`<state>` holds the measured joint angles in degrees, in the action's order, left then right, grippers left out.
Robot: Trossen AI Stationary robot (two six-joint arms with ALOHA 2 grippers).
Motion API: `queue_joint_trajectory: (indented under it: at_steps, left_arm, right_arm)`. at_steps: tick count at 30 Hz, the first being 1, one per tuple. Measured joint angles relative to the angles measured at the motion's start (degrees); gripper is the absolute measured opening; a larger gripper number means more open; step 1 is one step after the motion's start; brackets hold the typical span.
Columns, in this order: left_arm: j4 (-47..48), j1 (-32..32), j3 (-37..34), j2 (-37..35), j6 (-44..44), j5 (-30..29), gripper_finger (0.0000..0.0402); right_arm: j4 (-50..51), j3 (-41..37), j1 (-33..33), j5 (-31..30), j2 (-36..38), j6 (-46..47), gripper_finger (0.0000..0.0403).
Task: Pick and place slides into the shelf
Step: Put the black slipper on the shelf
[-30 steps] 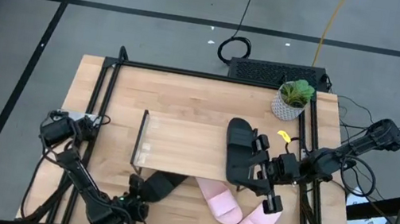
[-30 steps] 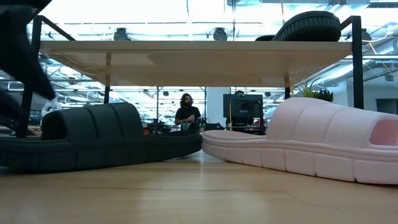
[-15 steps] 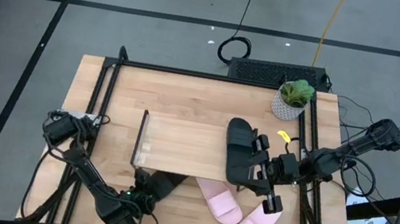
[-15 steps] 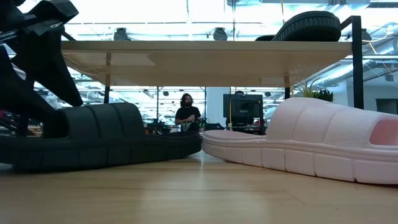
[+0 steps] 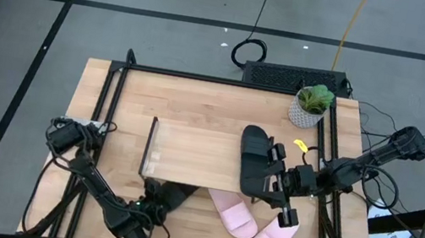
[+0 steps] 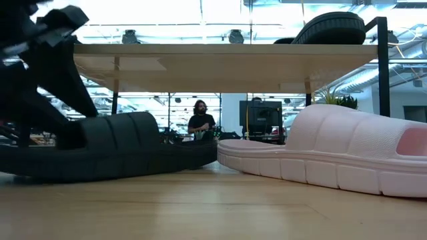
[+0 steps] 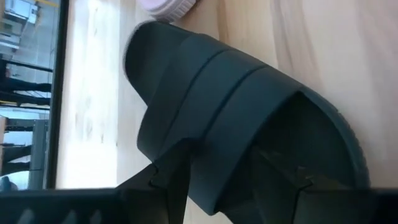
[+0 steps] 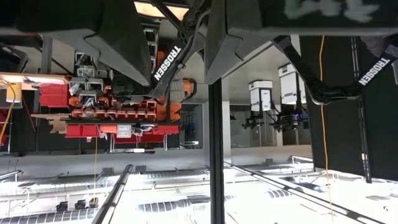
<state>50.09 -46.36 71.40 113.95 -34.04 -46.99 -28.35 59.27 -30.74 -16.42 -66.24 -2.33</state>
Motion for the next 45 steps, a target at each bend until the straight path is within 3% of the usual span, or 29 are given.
queue_joint_trajectory:
  at_steps: [7,10,15,21,25,33,45]
  left_arm:
    - [-0.95,0.18,-1.64,0.00,-0.58,-5.25,0.0150]
    - [-1.12,0.55,-1.64,0.00,0.03,-5.25,0.0115]
    - [-3.96,0.97,-1.62,0.00,2.63,-4.19,0.0016]
    - [-6.79,0.34,-0.93,0.06,2.36,-2.71,0.0004]
    - [-4.50,-1.93,3.65,0.11,1.65,0.79,0.0002]
    - [13.95,-6.26,19.34,0.11,-6.52,4.94,0.0001]
    - [26.74,-8.58,36.12,0.11,-16.83,9.97,0.0000]
  right_arm:
    - [0.83,0.00,0.00,0.02,0.00,-0.08,0.0138]
    - [1.65,0.00,0.00,0.00,0.00,-0.11,0.0138]
    - [1.87,0.00,0.00,0.00,0.02,-0.21,0.0138]
    - [1.84,0.00,0.00,0.00,0.02,-1.40,0.0138]
    - [1.09,0.00,0.00,-0.35,0.02,-1.41,0.0138]
    - [-3.87,0.00,0.69,-1.75,1.50,-4.47,0.0138]
    - [-6.98,0.00,2.97,-1.56,2.93,-4.42,0.0138]
